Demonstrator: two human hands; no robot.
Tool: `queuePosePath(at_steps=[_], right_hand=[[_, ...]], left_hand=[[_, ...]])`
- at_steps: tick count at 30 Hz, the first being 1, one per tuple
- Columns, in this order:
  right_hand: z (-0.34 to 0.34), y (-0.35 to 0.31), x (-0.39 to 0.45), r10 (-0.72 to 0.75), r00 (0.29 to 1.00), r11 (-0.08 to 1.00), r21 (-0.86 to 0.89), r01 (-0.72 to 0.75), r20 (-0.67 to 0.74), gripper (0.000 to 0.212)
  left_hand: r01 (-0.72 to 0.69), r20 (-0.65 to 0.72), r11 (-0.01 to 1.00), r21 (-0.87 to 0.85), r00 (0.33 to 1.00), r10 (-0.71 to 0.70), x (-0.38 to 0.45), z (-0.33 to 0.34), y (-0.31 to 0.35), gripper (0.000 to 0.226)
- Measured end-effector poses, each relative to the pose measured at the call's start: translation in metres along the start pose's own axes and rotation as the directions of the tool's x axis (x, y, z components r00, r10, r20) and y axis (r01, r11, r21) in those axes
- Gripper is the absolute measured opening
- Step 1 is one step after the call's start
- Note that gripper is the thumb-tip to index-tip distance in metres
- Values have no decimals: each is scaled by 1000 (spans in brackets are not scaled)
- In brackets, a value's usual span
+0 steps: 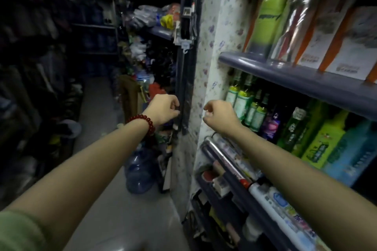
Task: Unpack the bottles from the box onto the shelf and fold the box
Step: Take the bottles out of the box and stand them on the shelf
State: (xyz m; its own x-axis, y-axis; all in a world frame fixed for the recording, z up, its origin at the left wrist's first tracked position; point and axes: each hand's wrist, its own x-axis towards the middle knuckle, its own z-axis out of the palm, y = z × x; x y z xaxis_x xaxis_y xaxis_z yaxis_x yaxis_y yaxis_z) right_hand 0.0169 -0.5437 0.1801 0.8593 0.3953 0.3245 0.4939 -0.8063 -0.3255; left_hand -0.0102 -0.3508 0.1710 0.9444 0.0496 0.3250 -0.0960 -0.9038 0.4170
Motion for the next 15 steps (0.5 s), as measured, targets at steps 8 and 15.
queuePosePath(at_steps=[8,15], right_hand=[[137,-55,-42,-87,975,982,185,49,203,21],[295,-40,-108,-40,902,971,231,-68,431,28]], left_hand=[[268,86,963,26,959,-269,-117,40,-102,19],[538,250,843,17,814,-524,-228,128,-197,26]])
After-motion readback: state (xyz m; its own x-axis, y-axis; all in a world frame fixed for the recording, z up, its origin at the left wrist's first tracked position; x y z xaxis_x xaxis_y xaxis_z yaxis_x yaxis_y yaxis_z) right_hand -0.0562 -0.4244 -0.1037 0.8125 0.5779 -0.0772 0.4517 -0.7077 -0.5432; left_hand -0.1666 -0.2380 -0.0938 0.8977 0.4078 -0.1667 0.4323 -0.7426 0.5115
